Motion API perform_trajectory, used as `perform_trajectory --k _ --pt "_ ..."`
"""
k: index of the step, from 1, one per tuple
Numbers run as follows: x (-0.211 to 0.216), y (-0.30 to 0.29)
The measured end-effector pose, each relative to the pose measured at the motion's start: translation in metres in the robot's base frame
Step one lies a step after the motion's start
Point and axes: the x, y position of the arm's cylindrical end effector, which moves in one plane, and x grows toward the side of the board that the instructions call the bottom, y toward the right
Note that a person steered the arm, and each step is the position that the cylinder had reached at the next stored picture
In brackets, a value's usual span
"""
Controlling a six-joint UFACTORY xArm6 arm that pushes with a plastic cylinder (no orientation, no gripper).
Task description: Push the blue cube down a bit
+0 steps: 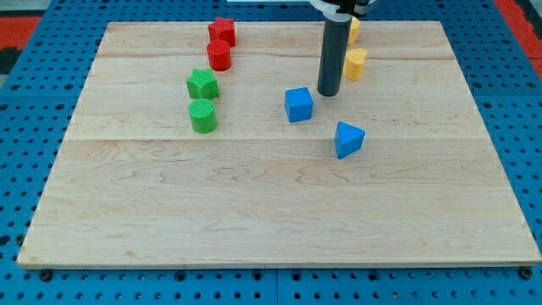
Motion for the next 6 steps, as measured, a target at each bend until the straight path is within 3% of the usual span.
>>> perform_trajectory --k 1,2,3,5,6 --pt "0.031 -0.029" --pt "0.037 -0.029" --pt "0.013 -0.031" --pt "0.073 -0.123" --pt "0.092 -0.107"
